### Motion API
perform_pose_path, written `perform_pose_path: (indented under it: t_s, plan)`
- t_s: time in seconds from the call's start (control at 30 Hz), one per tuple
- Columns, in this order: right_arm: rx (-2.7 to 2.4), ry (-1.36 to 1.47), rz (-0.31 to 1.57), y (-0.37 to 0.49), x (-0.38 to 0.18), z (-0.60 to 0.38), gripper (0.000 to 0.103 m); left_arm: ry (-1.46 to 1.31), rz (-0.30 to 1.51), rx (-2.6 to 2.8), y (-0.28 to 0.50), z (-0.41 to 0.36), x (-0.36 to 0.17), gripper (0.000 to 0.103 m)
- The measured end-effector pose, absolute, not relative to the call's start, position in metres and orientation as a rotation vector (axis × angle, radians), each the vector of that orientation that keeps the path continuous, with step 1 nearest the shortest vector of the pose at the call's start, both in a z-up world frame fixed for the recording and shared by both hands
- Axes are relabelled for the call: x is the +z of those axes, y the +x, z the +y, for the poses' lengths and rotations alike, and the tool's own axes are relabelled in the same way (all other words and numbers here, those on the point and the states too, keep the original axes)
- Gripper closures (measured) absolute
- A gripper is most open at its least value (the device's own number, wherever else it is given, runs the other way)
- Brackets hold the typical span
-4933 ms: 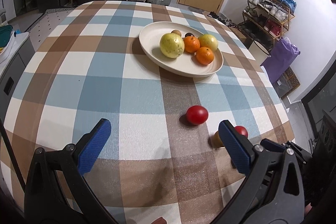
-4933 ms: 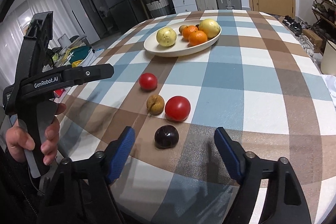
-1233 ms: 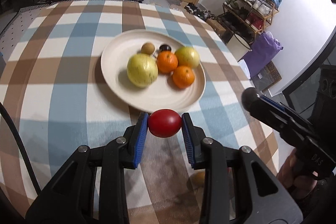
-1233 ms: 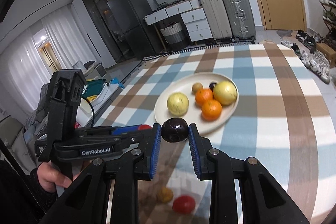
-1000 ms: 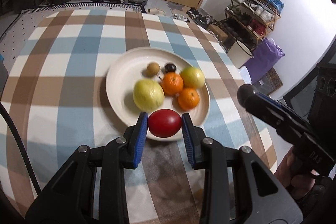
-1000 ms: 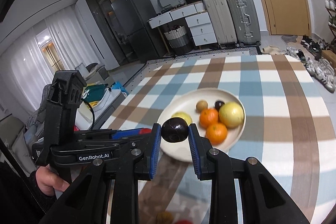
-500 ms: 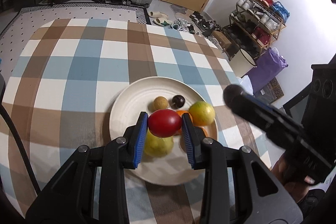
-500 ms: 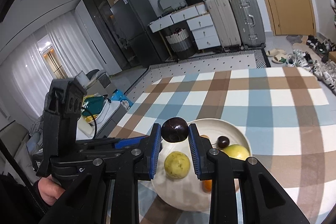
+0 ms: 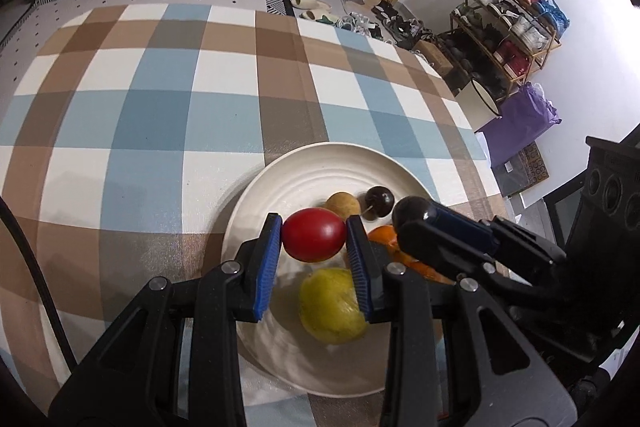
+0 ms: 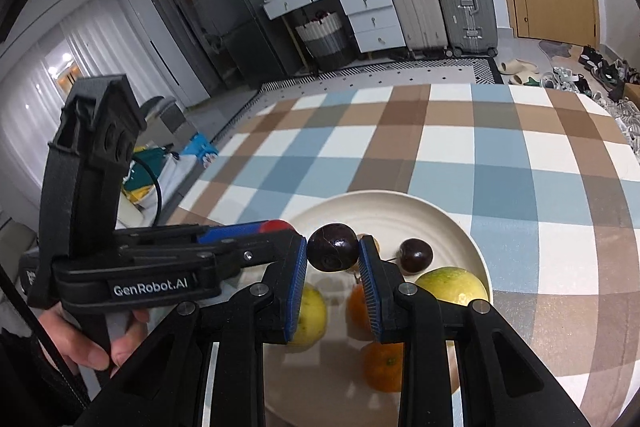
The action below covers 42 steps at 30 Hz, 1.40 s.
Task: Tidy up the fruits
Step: 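Lower the tomato and cherry onto the white plate and open both grippers, then withdraw both grippers from the plate toward the last tomato and brown pear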
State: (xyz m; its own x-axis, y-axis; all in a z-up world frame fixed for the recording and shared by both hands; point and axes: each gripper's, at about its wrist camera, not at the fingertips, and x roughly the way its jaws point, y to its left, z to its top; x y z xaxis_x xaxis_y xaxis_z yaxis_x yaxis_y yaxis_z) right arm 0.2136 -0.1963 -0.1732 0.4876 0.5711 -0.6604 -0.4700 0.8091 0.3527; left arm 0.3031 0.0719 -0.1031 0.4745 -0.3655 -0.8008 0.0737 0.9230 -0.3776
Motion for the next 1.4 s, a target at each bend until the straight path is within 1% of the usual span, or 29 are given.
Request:
perform_pose_path:
  t_s: [0.27, 0.43, 0.5, 0.53, 0.57, 0.6, 0.8, 0.9, 0.97, 1.1, 1.2, 1.27, 1.33, 1.4]
  plan:
    - [0.625, 0.118, 0.892, 0.222, -0.192, -0.192, 0.076, -0.339, 1.078, -0.285, 0.316, 0.070, -0.122, 0.073]
    - [0.622, 0.101, 0.902, 0.223, -0.195, -0.191, 0.076, -0.344, 1.069, -0.292, 0.318, 0.068, -0.121, 0.073]
    - [0.609, 0.089, 0.901, 0.222, -0.195, -0.191, 0.072, -0.339, 1.072, -0.295, 0.317, 0.067, -0.119, 0.073]
    - [0.605, 0.088, 0.897, 0.221, -0.194, -0.192, 0.064, -0.343, 1.073, -0.292, 0.317, 0.067, -0.117, 0.072]
    - [0.604, 0.090, 0.892, 0.221, -0.193, -0.193, 0.054, -0.348, 1.073, -0.291, 0.315, 0.068, -0.116, 0.069]
    - [0.601, 0.093, 0.885, 0.219, -0.191, -0.195, 0.050, -0.350, 1.071, -0.290, 0.314, 0.069, -0.115, 0.067]
    - [0.582, 0.117, 0.819, 0.203, -0.170, -0.213, 0.050, -0.340, 1.047, -0.275, 0.297, 0.071, -0.098, 0.066]
    - [0.564, 0.132, 0.800, 0.194, -0.161, -0.222, 0.050, -0.323, 1.031, -0.269, 0.284, 0.068, -0.087, 0.060]
    - [0.555, 0.139, 0.786, 0.186, -0.155, -0.228, 0.050, -0.290, 1.017, -0.245, 0.275, 0.065, -0.080, 0.051]
    - [0.541, 0.152, 0.755, 0.169, -0.143, -0.239, 0.048, -0.242, 0.972, -0.215, 0.252, 0.061, -0.063, 0.042]
    - [0.534, 0.149, 0.732, 0.154, -0.134, -0.245, 0.041, -0.227, 0.951, -0.197, 0.238, 0.060, -0.054, 0.035]
    - [0.531, 0.147, 0.712, 0.143, -0.129, -0.248, 0.035, -0.209, 0.938, -0.172, 0.226, 0.059, -0.049, 0.026]
    - [0.529, 0.147, 0.697, 0.132, -0.124, -0.251, 0.030, -0.187, 0.924, -0.141, 0.215, 0.057, -0.045, 0.023]
    - [0.531, 0.145, 0.686, 0.123, -0.120, -0.253, 0.028, -0.176, 0.919, -0.136, 0.205, 0.056, -0.042, 0.023]
